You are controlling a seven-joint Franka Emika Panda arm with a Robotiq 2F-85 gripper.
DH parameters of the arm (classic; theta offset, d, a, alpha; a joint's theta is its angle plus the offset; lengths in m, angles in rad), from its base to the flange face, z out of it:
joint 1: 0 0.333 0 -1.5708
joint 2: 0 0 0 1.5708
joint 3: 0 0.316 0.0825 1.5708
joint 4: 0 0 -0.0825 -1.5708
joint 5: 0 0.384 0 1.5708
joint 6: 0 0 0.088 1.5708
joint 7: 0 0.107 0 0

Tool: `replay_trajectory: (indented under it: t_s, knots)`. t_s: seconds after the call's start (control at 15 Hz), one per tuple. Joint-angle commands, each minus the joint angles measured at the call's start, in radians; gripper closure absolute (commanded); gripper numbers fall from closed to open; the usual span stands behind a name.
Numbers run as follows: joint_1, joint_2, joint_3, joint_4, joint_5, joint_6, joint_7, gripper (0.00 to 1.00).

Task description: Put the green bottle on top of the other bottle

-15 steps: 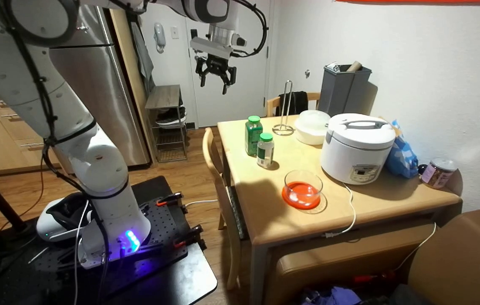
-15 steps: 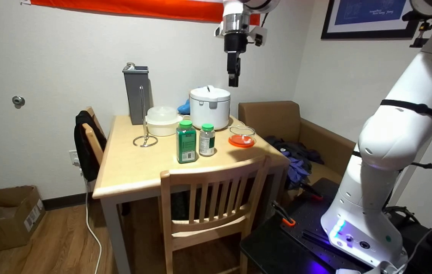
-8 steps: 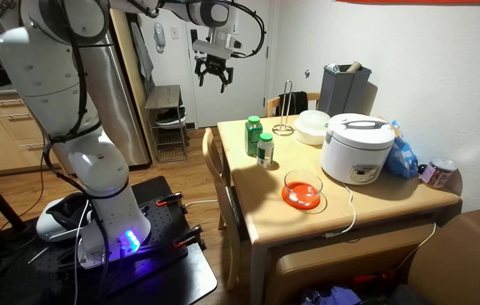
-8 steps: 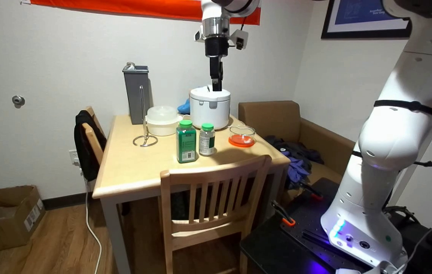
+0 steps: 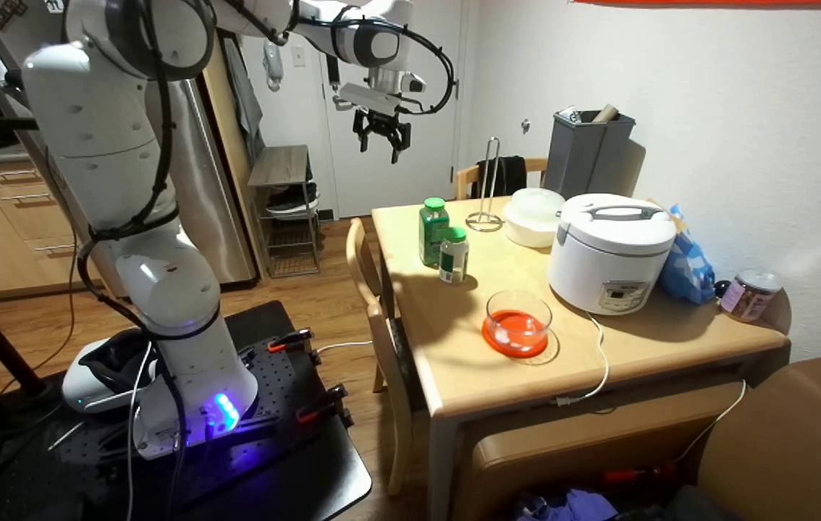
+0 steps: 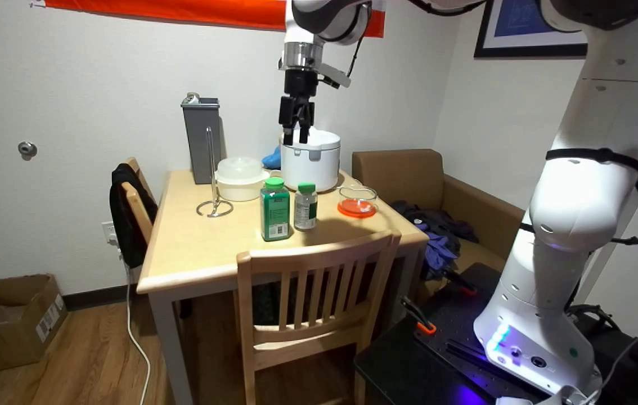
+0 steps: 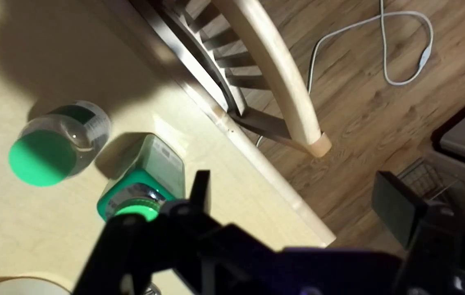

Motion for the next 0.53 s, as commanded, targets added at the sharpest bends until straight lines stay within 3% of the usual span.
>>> replay_trajectory:
  t_s: [0.0, 0.13, 0.2, 0.47]
  knots:
    - [0.011, 0.127, 0.035, 0.074, -0.099, 0.112, 0.235, 0.00]
    - [0.016, 0.172, 0.038, 0.099, -0.099, 0.130, 0.344, 0.00]
    - [0.007, 0.127, 0.040, 0.047, -0.087, 0.127, 0.258, 0.00]
    - [0.013, 0.163, 0.040, 0.064, -0.098, 0.133, 0.295, 0.00]
